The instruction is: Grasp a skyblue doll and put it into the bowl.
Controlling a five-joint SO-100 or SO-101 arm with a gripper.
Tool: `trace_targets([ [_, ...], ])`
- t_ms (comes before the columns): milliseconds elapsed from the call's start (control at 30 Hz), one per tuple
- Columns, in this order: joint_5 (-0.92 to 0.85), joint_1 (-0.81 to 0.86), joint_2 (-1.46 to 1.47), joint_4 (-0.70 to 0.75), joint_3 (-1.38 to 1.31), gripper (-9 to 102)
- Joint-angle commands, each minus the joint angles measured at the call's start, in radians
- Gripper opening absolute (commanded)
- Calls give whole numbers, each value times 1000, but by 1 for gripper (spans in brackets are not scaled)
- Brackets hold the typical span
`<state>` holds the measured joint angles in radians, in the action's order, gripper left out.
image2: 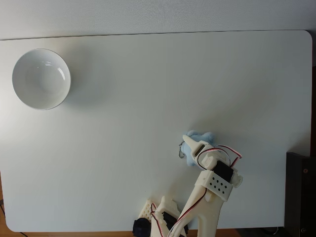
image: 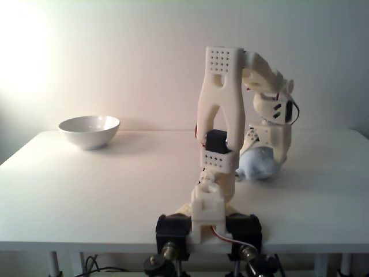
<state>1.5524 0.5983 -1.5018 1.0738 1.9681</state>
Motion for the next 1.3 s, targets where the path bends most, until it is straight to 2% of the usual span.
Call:
trace_targets([
  [0,6,-12,-3,11,-18,39],
  [233,5,-2,-14,11,-21,7],
  [333,5,-2,-15,11,-23,-1],
  [833,0,-14,-141,9,-32,0],
  [1267,3,-17,-499,-6,-34,0],
])
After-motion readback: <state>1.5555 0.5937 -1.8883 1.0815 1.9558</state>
